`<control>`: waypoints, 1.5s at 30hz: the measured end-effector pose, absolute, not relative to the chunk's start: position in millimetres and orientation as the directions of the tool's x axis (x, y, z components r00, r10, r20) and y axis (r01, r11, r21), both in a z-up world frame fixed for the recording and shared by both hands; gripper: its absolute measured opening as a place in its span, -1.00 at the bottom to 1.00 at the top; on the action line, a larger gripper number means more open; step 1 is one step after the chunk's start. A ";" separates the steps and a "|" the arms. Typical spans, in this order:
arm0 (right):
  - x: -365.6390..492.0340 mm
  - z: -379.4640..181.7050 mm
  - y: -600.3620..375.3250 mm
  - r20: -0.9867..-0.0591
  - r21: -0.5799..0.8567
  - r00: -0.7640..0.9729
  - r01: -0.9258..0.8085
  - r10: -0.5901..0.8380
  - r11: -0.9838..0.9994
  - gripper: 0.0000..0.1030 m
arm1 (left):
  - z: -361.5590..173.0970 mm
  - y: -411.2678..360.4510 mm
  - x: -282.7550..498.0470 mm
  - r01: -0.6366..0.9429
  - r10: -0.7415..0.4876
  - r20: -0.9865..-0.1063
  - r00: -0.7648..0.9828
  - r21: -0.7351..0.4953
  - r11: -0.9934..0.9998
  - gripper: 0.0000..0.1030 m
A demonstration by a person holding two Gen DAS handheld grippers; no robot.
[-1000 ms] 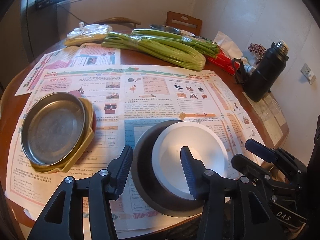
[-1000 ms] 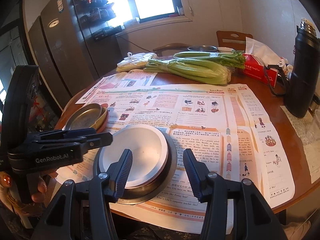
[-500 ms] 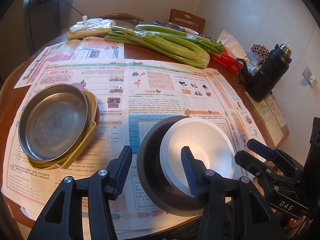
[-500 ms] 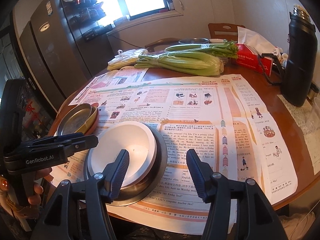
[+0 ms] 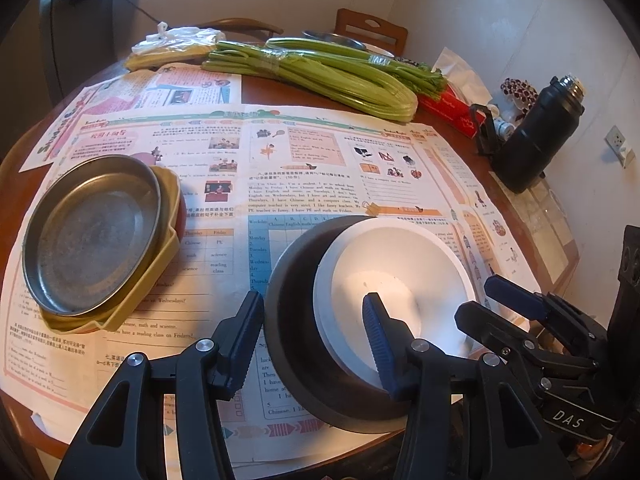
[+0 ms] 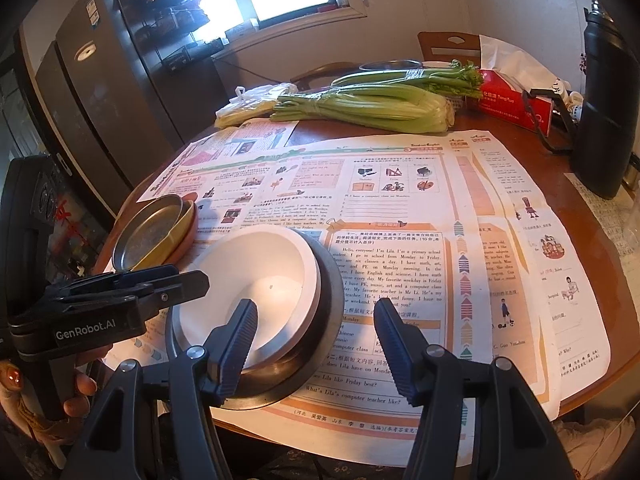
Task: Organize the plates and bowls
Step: 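Carry the nested bowls with the left tool toward the plate stack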
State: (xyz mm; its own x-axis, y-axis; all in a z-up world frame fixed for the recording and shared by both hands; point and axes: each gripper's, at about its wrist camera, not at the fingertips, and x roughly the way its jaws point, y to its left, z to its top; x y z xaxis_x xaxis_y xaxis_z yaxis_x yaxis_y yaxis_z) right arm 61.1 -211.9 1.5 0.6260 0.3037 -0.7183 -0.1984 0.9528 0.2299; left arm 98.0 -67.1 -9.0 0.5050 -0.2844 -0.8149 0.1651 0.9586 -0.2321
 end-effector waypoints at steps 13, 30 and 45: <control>64.8 -4.9 -209.9 -0.726 0.238 0.615 -0.198 0.309 0.951 0.20 | -11.2 -66.1 98.7 0.150 -0.229 -0.815 0.532 -0.175 0.973 0.03; 69.6 -12.4 -212.8 -0.736 0.250 0.601 -0.187 0.312 0.950 0.25 | -12.7 -61.4 99.8 0.145 -0.229 -0.808 0.543 -0.179 0.973 0.06; 72.2 -18.7 -207.8 -0.738 0.280 0.578 -0.206 0.348 0.938 0.27 | -14.9 -55.3 99.3 0.133 -0.231 -0.806 0.546 -0.189 0.973 0.13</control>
State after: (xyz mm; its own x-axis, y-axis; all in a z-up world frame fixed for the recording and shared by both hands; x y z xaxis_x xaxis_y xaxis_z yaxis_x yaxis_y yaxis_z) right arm 72.2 -207.8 -18.7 0.5782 0.3475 -0.7382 -0.2061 0.9376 0.2800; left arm 99.3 -55.3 -14.9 0.5456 -0.2309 -0.8056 0.1332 0.9730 -0.1886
